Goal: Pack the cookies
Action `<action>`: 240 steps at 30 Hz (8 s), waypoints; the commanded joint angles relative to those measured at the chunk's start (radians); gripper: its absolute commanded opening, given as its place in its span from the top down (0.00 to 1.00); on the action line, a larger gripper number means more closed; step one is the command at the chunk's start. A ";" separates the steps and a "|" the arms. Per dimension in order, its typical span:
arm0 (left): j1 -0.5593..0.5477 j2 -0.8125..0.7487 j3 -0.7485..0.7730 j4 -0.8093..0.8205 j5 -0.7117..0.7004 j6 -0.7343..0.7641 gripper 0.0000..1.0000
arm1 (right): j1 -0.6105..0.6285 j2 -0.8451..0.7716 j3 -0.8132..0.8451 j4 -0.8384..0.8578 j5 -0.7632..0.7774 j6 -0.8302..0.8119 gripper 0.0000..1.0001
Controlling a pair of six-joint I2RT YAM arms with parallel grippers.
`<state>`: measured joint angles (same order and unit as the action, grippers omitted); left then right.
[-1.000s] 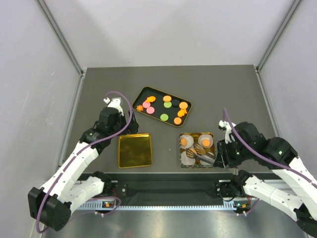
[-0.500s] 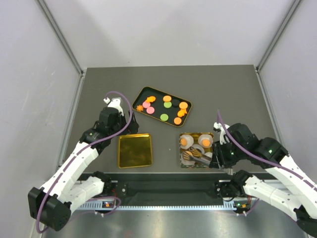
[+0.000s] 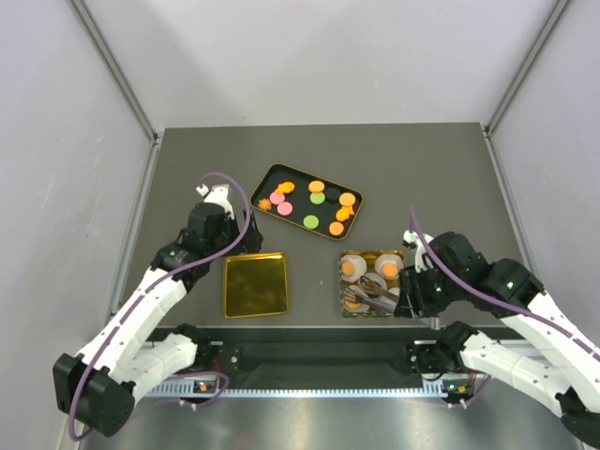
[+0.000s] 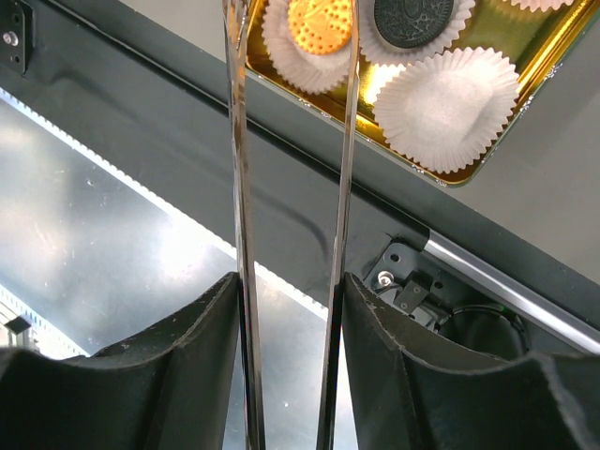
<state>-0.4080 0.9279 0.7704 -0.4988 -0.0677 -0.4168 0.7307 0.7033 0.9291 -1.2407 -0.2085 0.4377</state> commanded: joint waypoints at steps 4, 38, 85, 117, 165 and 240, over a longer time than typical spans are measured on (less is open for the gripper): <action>0.003 0.002 0.018 0.036 0.002 0.009 0.01 | -0.004 -0.008 0.020 0.018 0.007 -0.016 0.54; 0.003 -0.034 0.020 0.034 -0.007 0.007 0.01 | -0.051 0.771 0.465 0.443 0.408 -0.182 0.58; 0.003 -0.015 0.018 0.036 -0.004 0.007 0.01 | -0.001 0.912 0.491 0.517 0.235 -0.177 0.57; 0.003 -0.017 0.018 0.037 -0.004 0.007 0.01 | -0.053 0.901 0.479 0.460 0.296 -0.223 0.60; 0.003 -0.018 0.018 0.036 -0.004 0.006 0.01 | -0.042 0.866 0.438 0.463 0.205 -0.221 0.58; 0.005 -0.061 0.015 0.048 0.029 0.001 0.01 | -0.079 -0.076 0.137 -0.223 0.222 0.110 0.68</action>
<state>-0.4080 0.8795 0.7704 -0.4973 -0.0448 -0.4175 0.6621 0.6437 1.0897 -1.3453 0.0532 0.5053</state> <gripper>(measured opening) 0.991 0.331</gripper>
